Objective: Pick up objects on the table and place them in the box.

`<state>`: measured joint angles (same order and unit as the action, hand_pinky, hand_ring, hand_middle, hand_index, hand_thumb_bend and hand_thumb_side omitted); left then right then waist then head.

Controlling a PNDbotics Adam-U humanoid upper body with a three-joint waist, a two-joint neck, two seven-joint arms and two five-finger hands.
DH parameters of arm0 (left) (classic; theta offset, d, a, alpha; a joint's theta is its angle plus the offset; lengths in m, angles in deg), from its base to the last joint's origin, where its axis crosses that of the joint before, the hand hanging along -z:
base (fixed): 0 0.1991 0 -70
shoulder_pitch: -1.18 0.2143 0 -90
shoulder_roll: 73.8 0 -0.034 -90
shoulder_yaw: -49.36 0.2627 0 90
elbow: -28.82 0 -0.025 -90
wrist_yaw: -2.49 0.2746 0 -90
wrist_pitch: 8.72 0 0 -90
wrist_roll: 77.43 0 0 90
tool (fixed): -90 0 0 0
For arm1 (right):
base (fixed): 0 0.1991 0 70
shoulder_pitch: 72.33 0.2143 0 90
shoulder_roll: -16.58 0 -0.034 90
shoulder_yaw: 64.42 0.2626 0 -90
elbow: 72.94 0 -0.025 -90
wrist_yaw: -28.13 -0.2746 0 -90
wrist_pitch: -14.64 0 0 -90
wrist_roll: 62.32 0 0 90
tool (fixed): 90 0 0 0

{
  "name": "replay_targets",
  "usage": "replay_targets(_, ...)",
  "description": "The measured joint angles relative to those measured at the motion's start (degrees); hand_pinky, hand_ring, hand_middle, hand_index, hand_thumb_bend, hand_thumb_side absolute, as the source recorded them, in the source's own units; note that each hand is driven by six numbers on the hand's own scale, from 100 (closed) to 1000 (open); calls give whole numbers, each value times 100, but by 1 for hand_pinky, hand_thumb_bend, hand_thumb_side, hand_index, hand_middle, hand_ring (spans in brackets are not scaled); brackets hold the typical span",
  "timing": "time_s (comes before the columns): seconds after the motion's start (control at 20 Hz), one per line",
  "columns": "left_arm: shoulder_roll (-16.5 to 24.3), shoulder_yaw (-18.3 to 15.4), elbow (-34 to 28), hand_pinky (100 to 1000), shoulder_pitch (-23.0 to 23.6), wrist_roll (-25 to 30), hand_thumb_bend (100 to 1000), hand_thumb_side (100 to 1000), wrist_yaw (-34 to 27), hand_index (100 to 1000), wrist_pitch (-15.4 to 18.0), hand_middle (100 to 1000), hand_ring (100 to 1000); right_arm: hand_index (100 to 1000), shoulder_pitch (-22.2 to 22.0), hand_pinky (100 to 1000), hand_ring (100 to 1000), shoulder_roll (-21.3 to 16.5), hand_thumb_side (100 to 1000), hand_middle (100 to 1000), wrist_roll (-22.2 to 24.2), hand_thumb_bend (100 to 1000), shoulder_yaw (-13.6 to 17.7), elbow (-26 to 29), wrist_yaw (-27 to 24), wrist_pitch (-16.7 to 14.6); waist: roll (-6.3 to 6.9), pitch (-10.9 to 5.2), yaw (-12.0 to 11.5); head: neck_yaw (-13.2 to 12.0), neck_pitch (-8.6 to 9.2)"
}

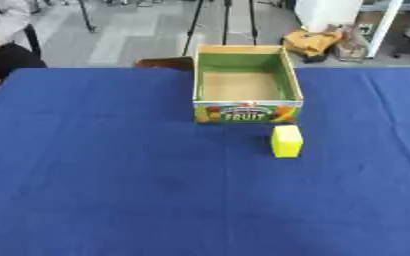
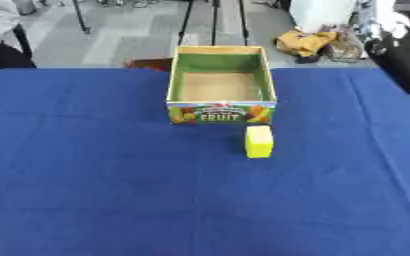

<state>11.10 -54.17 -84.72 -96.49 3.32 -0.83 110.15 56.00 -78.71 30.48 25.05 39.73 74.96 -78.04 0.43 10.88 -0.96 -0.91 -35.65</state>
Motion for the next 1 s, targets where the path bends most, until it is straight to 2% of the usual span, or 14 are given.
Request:
replay_targets(0.2,0,27,0,599,1,36,100,1000,-22,986,8,866,725,918,437,824,850,-233,1000,794,794,100,-340,-376,250,179,22,0,-43,43,0)
replay_targets(0.45,0,30,0,599,7,68,100,1000,-42,986,10,866,725,927,893,820,866,-525,1000,814,1493,114,-688,-963,457,110,19,-1,-85,62,1)
replay_targets(0.7,1,63,0,599,14,91,100,1000,-56,990,9,866,725,925,1277,811,859,-842,1000,803,1998,207,-1060,-1654,457,-141,-5,-25,-137,87,1)
replay_targets(0.8,2,64,0,599,17,91,100,1000,-67,990,9,866,726,927,1377,798,829,-939,1000,762,2176,278,-1199,-1895,422,-247,-16,-28,-150,97,0)
replay_targets(1.0,5,68,0,599,17,99,100,1000,-75,989,14,866,726,940,1468,805,826,-1056,1000,759,2457,398,-1397,-2230,296,-372,-17,-29,-158,97,0)
